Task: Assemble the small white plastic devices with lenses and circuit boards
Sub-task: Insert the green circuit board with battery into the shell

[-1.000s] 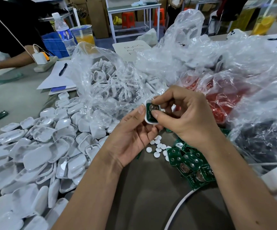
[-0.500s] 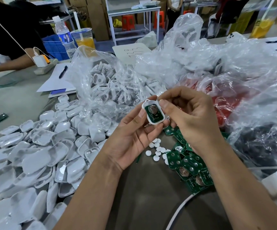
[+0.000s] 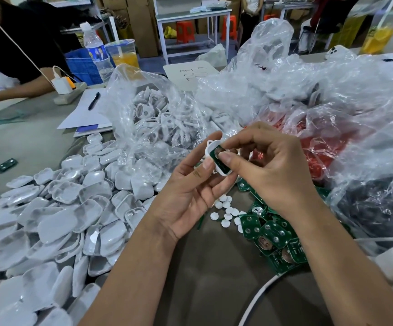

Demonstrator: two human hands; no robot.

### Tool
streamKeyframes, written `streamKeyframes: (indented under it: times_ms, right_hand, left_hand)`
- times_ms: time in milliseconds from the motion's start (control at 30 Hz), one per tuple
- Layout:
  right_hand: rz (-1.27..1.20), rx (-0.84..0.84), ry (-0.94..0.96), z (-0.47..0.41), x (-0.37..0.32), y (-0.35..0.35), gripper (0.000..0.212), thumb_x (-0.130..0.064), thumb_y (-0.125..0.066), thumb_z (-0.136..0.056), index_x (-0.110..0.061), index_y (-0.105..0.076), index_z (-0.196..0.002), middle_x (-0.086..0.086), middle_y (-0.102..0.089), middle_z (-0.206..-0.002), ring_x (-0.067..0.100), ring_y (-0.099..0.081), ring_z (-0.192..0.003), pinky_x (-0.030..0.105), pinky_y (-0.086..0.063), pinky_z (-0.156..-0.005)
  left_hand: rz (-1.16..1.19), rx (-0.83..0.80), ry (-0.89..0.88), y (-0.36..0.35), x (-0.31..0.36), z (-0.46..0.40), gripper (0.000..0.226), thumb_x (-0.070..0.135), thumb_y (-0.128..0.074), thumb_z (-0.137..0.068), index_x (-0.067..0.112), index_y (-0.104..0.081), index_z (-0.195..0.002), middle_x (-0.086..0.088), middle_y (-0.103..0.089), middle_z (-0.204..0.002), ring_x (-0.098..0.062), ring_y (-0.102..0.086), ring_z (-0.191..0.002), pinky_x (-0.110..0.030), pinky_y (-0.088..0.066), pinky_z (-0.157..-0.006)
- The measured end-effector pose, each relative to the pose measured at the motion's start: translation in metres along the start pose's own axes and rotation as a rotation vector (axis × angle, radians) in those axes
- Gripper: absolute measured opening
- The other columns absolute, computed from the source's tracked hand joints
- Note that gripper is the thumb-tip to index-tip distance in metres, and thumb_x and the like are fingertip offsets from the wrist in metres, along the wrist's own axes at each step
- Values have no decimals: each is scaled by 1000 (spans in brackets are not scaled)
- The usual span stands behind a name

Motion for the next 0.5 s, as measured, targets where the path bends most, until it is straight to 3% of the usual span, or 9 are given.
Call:
streamKeyframes:
  times_ms: [100,267,367,500]
  right_hand:
    - [30,8,0,0,0,-1,13,-21,-87,-84,-27,-79,-92,-8,-69,-92,16,-67,-79,25,-54,-68]
    - [54,29,-4,0,1,-1,11,-24,-87,-84,-26,-79,-92,-11,-69,-92,15,-66,-79,24,-53,-70]
    - [65,23,-13,0,2,-1,11,-25,-87,-83,-28,-79,-91,-12,-69,-92,14,-68,-82,26,-55,-73]
    - [60,2,-20,1,3,-2,13,-26,-87,-84,-30,-79,-93,-11,-70,-94,15,-68,-87,31,-59,-71]
  left_hand:
    - [-10,50,-19,5,-1,-2,61,13,-87,-76,8,-66,-133,-15,-70,-125,-29,-70,-114,-34,-60,-91]
    - [-69,33,-71,7,0,-3,42,10,-85,-77,14,-76,-118,-10,-74,-120,-26,-70,-116,-38,-58,-97]
    - [-77,29,-101,8,2,-2,42,7,-83,-78,16,-76,-119,-8,-74,-120,-24,-70,-115,-40,-56,-101]
    - [-79,38,-111,9,3,-1,43,2,-80,-80,15,-75,-120,-10,-74,-118,-24,-71,-113,-37,-58,-97]
Point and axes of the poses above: each hand's wrist, its own z-axis away from the middle knuckle, its own y-axis out of the back of the hand, x = y × z, the point moved 6 cm from there along -z, towards the middle knuckle
